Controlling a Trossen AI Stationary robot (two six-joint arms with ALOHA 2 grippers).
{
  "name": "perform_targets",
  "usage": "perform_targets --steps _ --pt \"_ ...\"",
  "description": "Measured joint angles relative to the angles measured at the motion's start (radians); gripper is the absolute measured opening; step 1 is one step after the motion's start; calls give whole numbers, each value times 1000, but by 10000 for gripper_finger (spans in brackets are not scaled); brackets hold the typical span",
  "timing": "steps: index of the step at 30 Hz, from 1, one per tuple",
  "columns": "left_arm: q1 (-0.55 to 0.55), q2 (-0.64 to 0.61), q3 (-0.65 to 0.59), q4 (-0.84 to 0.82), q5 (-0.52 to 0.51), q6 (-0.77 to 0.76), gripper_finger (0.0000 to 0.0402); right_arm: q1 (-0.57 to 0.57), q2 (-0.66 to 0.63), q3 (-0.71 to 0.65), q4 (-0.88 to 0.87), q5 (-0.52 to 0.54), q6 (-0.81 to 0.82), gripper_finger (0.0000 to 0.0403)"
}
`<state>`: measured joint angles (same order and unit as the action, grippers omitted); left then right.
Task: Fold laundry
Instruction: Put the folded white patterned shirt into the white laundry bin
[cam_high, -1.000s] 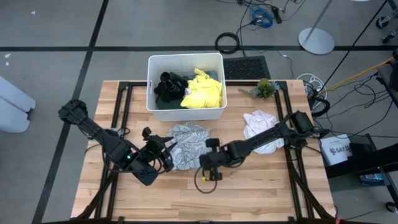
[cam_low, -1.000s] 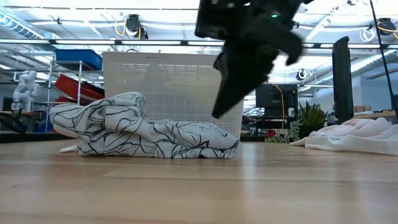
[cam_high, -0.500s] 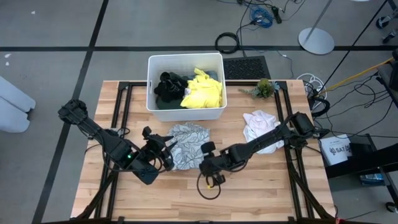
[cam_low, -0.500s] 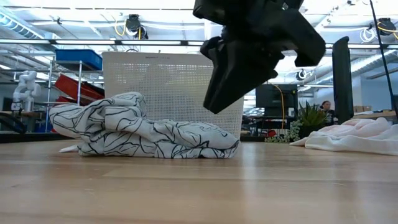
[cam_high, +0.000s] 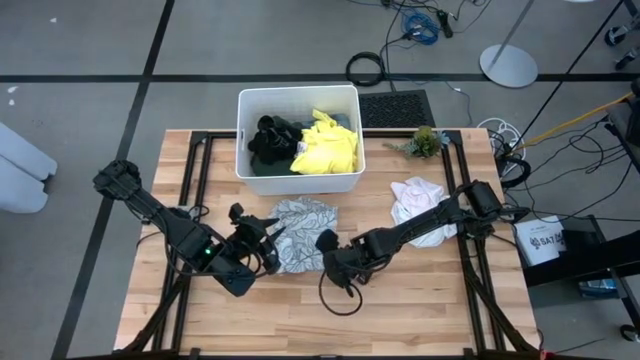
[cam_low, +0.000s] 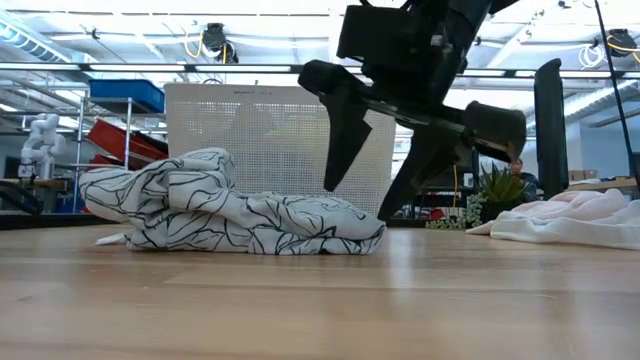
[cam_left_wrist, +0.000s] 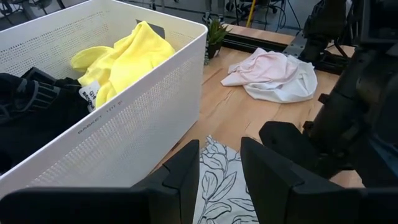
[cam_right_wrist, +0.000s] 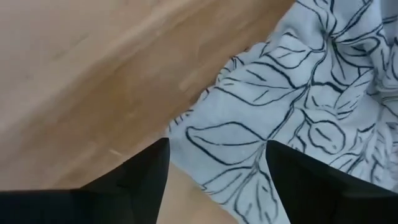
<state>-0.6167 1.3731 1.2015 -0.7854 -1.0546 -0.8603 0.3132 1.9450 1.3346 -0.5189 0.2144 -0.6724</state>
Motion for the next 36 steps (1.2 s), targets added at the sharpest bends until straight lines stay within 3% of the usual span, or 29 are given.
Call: perform_targets --steps 4,11,18,32,36 --pt "0 0 0 -1 0 0 127 -2 0 0 -4 37 -33 255" --pt "5 0 0 -1 0 1 127 -2 0 0 -10 181 264 252" --pt "25 0 0 -1 2 1 127 -1 0 0 -63 146 -48 252" --pt "23 0 0 1 15 0 127 -69 90 4 -7 157 -205 249" --pt "22 0 -1 0 33 0 127 -65 105 3 19 204 -194 201"
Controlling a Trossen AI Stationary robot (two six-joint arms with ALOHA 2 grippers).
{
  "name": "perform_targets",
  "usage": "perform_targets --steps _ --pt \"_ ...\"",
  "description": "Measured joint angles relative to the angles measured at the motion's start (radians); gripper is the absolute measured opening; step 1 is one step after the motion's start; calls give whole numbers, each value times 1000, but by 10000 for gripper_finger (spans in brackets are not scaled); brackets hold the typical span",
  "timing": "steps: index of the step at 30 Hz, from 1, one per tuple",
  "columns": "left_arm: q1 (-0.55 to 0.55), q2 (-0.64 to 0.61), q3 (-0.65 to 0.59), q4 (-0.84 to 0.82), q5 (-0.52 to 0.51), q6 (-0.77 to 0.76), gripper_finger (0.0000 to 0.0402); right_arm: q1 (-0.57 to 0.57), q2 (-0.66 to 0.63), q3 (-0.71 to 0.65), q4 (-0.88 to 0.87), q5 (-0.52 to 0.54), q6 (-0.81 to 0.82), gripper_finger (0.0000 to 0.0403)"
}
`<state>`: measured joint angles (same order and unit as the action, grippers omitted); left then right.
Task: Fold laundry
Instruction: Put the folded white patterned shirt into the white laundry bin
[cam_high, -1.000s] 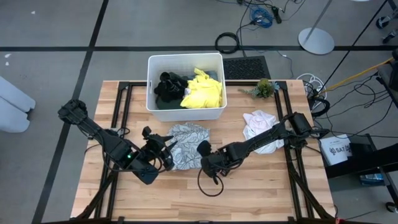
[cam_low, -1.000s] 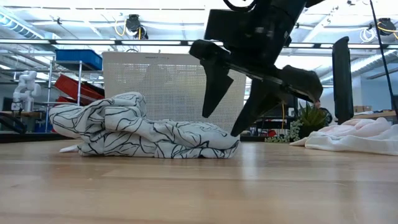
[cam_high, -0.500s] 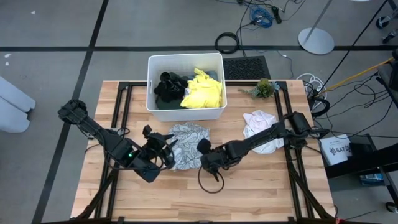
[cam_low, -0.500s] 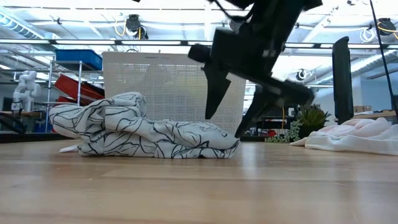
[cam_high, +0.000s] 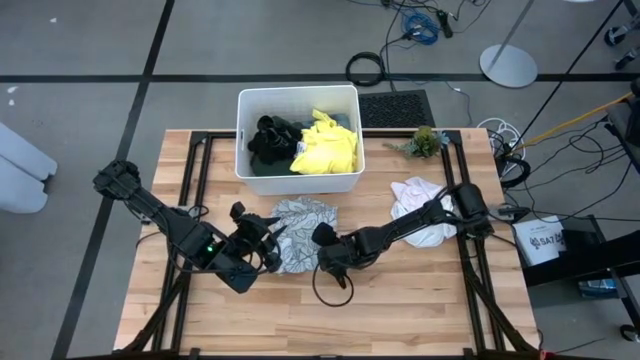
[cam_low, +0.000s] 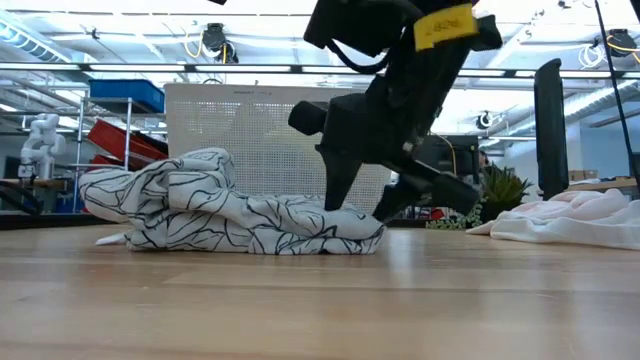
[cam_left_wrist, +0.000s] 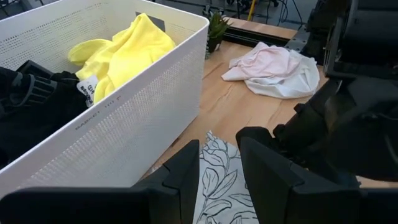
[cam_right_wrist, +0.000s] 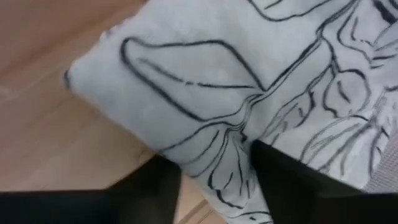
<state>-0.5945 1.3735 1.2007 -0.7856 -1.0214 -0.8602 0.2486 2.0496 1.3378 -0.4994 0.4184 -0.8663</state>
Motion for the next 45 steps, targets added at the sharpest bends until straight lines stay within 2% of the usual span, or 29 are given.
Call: perform_targets --steps 3,5,7,10,14,18,23,29,31,38,41,45 --pt "0 0 0 0 0 1 127 10 6 -3 18 45 25 121" --pt "0 0 0 0 0 1 127 11 7 -4 19 73 49 53" --pt "0 0 0 -1 0 1 127 16 7 -4 18 101 72 16" --pt "-1 0 0 -1 0 1 127 37 7 7 1 174 120 13" --pt "-3 0 0 -2 2 1 127 77 3 86 -119 242 186 4" --pt "-3 0 0 -2 3 2 127 119 -10 205 -256 252 259 3" --pt "-3 0 0 -3 8 2 127 157 -27 369 -439 342 320 2" --pt "-7 0 0 -14 75 3 127 159 -60 559 -629 352 384 1" --pt "-16 0 0 -17 88 3 127 159 -73 624 -681 388 391 1" --pt "-45 0 0 -19 100 3 127 148 -135 850 -789 493 330 0" --pt "-52 0 0 -19 100 3 127 129 -158 941 -772 505 254 0" --pt "-52 0 0 -19 100 3 127 84 -181 1020 -664 505 112 0"
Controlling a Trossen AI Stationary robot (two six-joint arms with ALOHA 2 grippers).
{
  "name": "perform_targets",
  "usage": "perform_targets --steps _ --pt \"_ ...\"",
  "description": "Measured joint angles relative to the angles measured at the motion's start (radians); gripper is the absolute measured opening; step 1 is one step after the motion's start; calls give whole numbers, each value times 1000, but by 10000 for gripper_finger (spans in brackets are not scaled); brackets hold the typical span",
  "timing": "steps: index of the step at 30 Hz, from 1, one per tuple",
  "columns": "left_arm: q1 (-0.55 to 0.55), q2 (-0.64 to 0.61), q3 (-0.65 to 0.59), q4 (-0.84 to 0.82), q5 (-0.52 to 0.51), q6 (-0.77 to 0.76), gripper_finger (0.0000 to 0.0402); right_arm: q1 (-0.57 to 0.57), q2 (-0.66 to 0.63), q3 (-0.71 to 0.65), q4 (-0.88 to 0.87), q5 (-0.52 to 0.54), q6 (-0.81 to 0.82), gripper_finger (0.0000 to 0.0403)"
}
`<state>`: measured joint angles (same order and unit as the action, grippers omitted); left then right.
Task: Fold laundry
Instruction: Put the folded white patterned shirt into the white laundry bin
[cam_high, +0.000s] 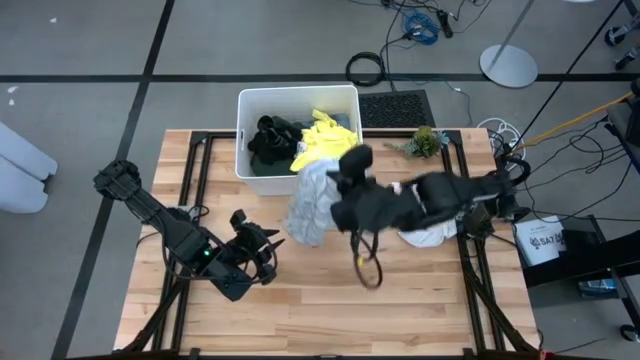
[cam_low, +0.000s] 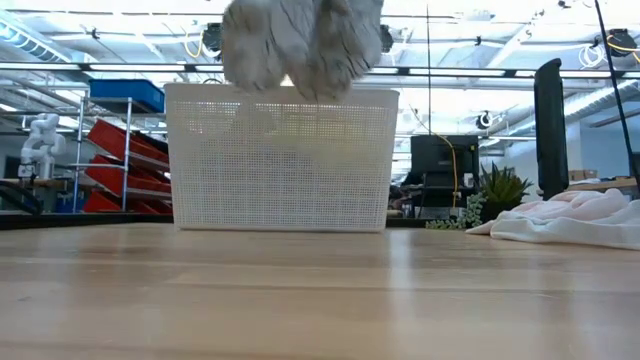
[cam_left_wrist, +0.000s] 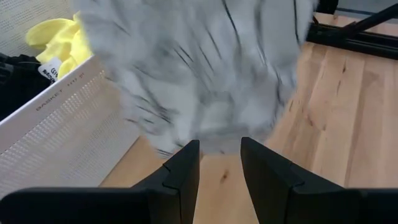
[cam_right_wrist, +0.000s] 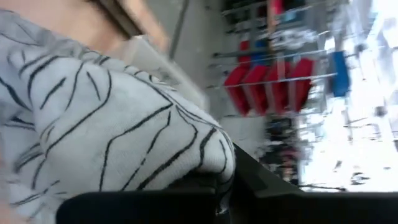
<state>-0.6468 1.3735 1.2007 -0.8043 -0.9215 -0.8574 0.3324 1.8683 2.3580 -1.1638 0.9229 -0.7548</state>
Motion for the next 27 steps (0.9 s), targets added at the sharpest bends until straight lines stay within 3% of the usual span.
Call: perform_targets --steps 6,10,20,27 --pt "0 0 0 2 -12 0 127 -133 -38 -9 354 -18 -377 0" --pt "0 3 -4 34 -84 -2 127 -262 -40 -9 535 -122 -513 0" --pt "29 5 -78 85 -124 -28 127 -604 52 -9 671 -506 -367 0" --pt "86 5 -118 95 -124 -29 127 -717 253 -10 1002 -615 -333 0"
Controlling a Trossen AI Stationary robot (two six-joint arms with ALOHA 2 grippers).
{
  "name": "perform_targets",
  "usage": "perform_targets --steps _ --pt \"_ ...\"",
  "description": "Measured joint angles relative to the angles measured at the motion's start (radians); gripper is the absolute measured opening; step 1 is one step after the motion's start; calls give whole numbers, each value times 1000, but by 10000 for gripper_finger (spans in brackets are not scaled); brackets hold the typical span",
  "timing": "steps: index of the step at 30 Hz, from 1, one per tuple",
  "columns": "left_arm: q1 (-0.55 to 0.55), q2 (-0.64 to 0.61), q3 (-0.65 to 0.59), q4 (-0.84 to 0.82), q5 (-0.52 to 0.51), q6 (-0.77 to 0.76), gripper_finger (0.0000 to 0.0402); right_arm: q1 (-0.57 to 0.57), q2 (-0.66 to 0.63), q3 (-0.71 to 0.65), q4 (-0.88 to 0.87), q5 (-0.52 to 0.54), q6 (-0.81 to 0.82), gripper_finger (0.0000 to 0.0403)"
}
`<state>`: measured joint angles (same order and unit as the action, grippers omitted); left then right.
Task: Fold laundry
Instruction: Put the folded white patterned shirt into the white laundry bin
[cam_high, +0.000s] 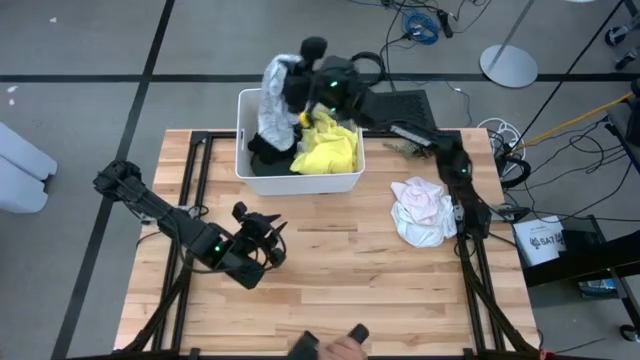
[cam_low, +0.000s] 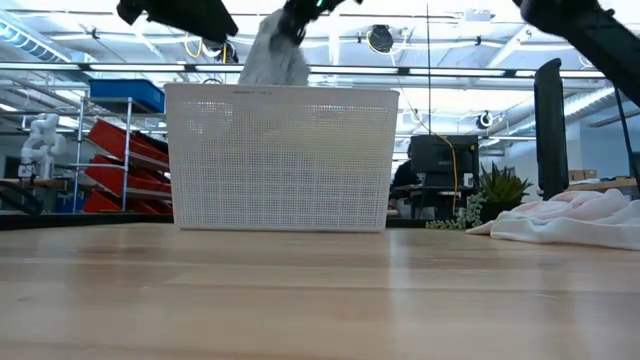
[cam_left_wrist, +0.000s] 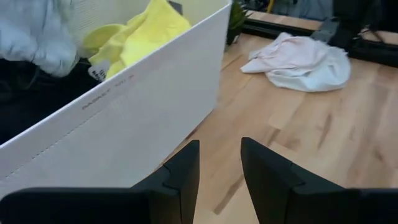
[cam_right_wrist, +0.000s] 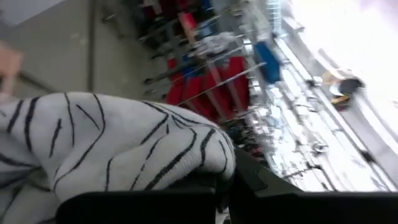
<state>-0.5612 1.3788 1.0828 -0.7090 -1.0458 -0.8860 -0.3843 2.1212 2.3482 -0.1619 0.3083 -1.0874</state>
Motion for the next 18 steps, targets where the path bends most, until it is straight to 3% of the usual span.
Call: perform_targets --steps 3,9,15,18 --pt "23 0 -12 1 30 0 127 4 54 0 -37 -4 -11 0" --pt "47 0 -46 5 76 -4 127 -5 77 0 -465 -6 -28 0" --pt "42 0 -52 6 64 -22 127 -81 65 0 -781 -187 146 0" --pt "42 -1 -52 12 64 -22 127 -109 68 0 -893 -211 184 0"
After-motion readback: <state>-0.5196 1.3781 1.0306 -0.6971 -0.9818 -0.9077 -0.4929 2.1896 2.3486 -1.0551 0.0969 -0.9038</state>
